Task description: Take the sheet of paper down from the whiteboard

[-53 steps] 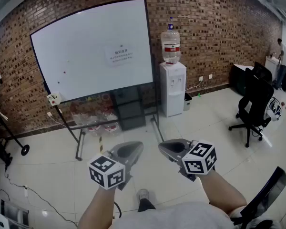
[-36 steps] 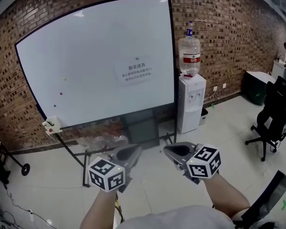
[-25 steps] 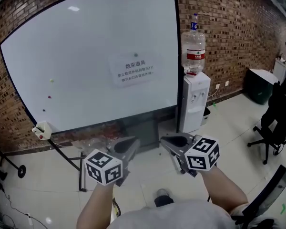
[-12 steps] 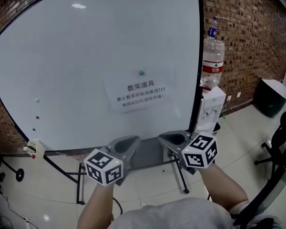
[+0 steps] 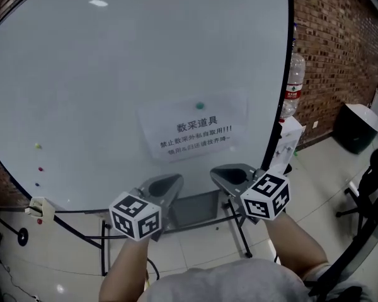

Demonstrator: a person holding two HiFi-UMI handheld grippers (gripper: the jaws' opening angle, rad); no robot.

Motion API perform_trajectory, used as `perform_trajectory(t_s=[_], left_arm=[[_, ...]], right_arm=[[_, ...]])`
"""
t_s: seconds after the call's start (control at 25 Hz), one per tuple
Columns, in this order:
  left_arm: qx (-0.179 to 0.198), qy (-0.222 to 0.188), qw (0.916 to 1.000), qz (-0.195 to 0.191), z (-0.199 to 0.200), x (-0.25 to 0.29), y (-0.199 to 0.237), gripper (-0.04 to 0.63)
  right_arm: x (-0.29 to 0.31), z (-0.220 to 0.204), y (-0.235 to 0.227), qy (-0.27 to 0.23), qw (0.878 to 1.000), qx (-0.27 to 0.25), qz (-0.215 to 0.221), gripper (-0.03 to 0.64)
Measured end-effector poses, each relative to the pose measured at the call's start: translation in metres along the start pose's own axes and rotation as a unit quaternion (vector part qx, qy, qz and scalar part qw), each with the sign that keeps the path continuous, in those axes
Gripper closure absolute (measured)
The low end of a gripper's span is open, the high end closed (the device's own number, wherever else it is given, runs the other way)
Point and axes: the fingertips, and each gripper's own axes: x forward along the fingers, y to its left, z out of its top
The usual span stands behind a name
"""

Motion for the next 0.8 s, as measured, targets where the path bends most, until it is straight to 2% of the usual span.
perform_trajectory(t_s=[0.2, 0.36, 0.48, 0.56, 0.6, 0.8], left_arm=[[0.009, -0.002, 0.9998, -0.015, 0.012, 0.009, 0.02, 0.592], [0.011, 0.0, 0.9995, -0.028, 0.015, 0.016, 0.028, 0.592], [0.012, 0.004, 0.9994, -0.033, 0.015, 0.02, 0.033, 0.592], [0.013, 0.005, 0.9993, -0.035, 0.015, 0.022, 0.035, 0.592], [0.014, 0.006, 0.9993, -0.035, 0.016, 0.022, 0.036, 0.592], [0.017, 0.004, 0.9992, -0.035, 0.02, 0.022, 0.043, 0.592]], right_arm=[[0.015, 0.04, -0.025, -0.025, 0.999, -0.025, -0.035, 0.615], [0.021, 0.08, -0.047, -0.049, 0.992, -0.078, -0.084, 0.616], [0.024, 0.107, -0.066, -0.064, 0.981, -0.122, -0.135, 0.615], [0.027, 0.118, -0.073, -0.065, 0.973, -0.15, -0.161, 0.544], [0.029, 0.123, -0.075, -0.065, 0.97, -0.162, -0.171, 0.534], [0.045, 0.135, -0.079, -0.05, 0.945, -0.237, -0.219, 0.529]])
